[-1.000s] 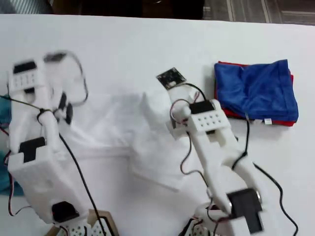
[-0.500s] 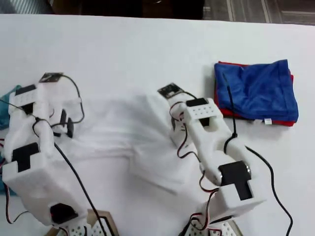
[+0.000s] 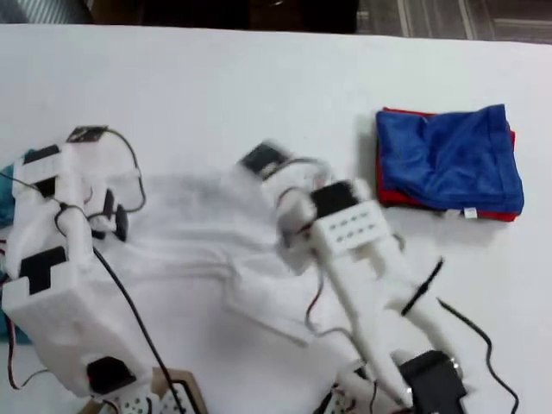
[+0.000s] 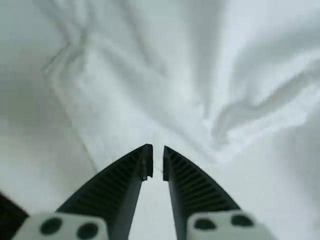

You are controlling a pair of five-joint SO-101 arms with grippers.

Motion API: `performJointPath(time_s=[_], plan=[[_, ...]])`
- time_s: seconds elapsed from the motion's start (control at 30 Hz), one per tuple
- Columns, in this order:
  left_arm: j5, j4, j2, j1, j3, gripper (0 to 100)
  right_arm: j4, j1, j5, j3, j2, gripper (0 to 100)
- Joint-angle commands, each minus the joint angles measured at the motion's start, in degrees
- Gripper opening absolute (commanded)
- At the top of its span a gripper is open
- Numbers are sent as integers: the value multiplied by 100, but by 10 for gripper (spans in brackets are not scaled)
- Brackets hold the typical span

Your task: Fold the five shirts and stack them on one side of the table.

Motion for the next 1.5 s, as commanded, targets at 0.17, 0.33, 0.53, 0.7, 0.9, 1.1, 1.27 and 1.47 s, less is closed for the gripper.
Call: performJointPath(time_s=[0.17,0.33,0.53,0.7,0.9,1.1,1.27,1.47], plan=[[0,-44,105,-255,-127,142,-286,-1103,774,756,620,197],[0,-35,105,-255,-127,142,-980,-1112,800,835,1314,197],[-9,-35,105,-255,-127,142,-1429,-1112,782,818,2035,192],[-9,-35,105,-246,-127,142,-1429,-1095,782,695,2149,21],[-18,-35,105,-246,-127,142,-1156,-1103,782,422,2097,21],[-18,-35,105,-246,-127,142,-778,-1095,782,352,1235,20],[-26,-35,105,-237,-127,142,-497,-1103,782,378,725,20],[-26,-35,105,-237,-127,142,-462,-1103,782,378,708,22]])
